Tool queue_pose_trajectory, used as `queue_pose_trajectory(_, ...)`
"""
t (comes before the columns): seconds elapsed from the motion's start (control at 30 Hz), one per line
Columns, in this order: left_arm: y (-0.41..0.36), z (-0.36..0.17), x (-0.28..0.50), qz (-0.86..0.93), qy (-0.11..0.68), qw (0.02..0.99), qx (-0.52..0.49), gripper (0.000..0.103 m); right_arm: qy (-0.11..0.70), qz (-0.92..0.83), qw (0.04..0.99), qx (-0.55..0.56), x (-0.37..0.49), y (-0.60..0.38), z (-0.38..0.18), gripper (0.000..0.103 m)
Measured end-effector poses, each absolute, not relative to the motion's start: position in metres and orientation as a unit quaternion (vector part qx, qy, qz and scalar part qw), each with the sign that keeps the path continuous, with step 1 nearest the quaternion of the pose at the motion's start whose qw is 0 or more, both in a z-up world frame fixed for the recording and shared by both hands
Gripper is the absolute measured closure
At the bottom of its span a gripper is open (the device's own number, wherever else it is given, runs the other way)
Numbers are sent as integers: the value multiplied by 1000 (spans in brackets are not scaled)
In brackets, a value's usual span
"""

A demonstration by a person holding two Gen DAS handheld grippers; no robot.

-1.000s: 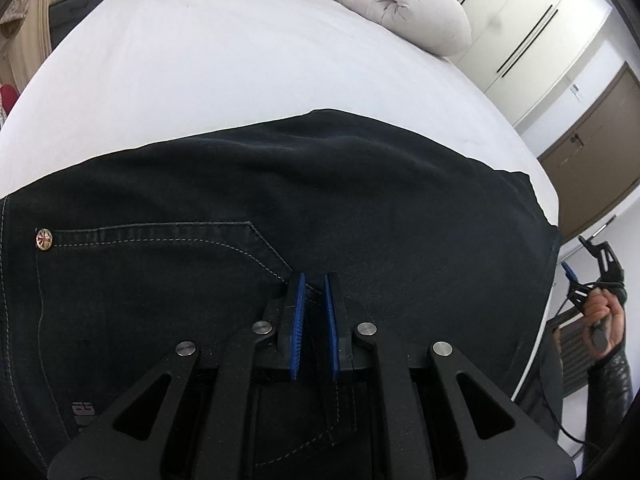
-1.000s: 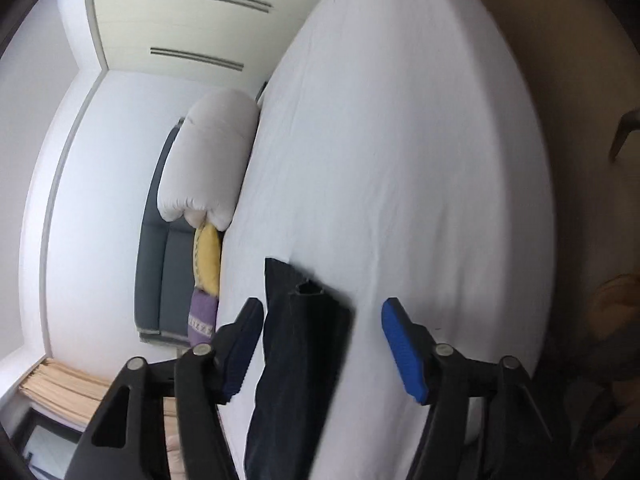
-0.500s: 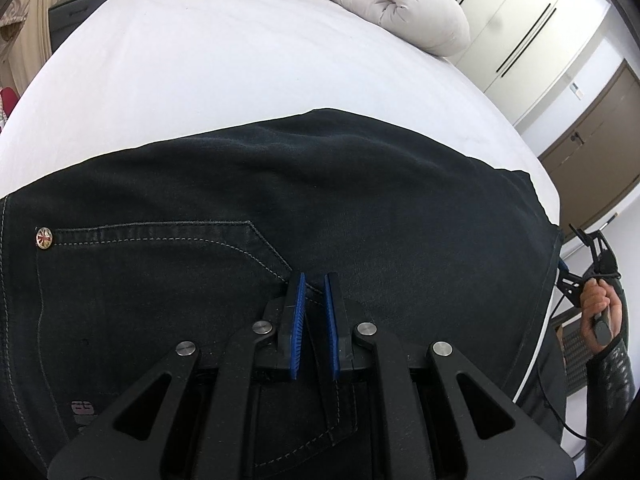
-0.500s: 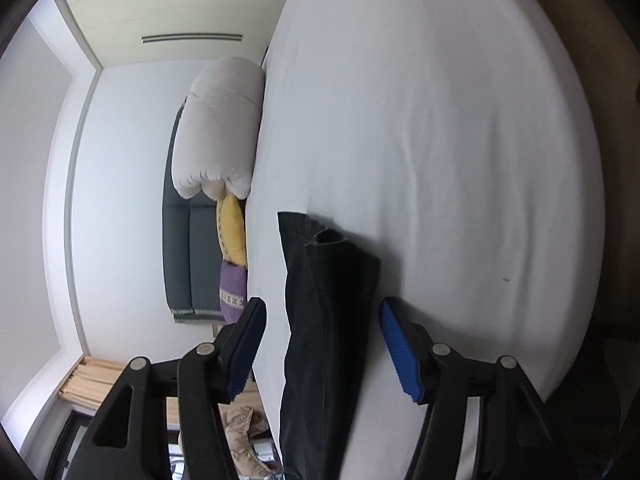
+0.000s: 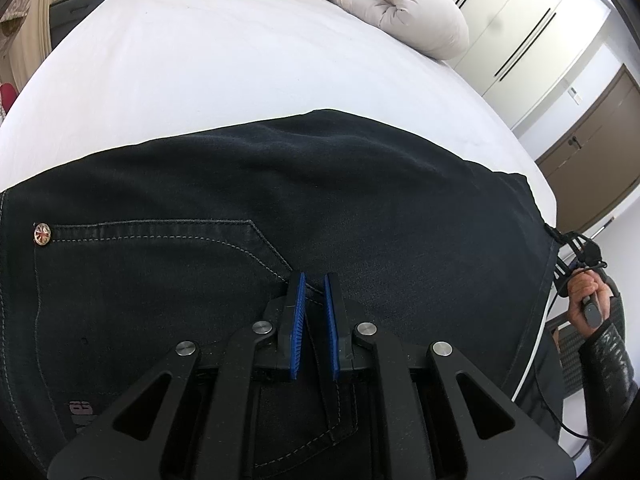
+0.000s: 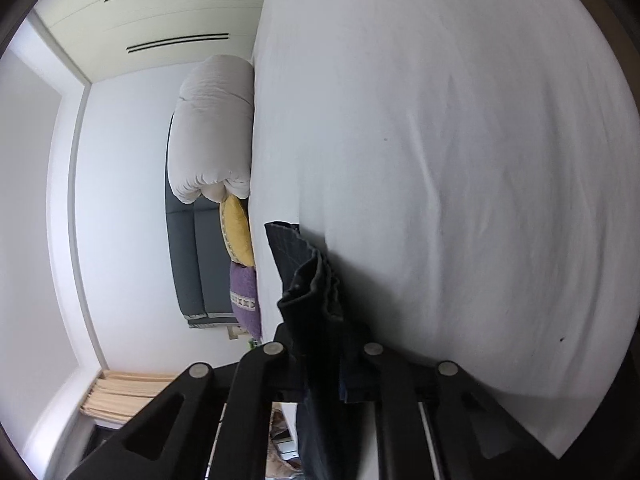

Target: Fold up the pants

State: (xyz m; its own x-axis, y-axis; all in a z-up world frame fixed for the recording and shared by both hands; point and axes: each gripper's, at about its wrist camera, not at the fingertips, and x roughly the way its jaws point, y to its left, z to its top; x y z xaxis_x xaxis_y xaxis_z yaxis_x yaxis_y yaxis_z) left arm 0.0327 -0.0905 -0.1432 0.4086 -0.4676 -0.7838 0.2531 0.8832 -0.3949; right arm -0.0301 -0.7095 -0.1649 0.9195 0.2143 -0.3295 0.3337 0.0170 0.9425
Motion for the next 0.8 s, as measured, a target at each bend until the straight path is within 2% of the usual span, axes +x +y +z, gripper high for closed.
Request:
queue_pose_trajectory(0.23,-85,-145,33,-218,498,831,-115,93,234,-83,729,638,-24,-702,-142,94)
queue_pose_trajectory(0.43,-78,-145,34,-221,496,831,-121,93,280,-70,809,512,-5,-648,-80,95)
queue_pose_trajectory(0.53,-73,-146,34,-223,495,830,-129,93,314,-28,860,402,11,-578,-41,95)
queue_pose_trajectory(0.63,-67,-147,35,-226,495,827,-142,93,357,30,902,243,19,-473,-18,95)
queue_pose_trajectory(0.73,-59,-147,37,-228,498,822,-159,93,403,66,908,95,24,-378,-36,95)
queue_pose_trajectory(0.8,-53,-145,37,-227,502,816,-176,93,434,71,896,54,33,-348,-61,95)
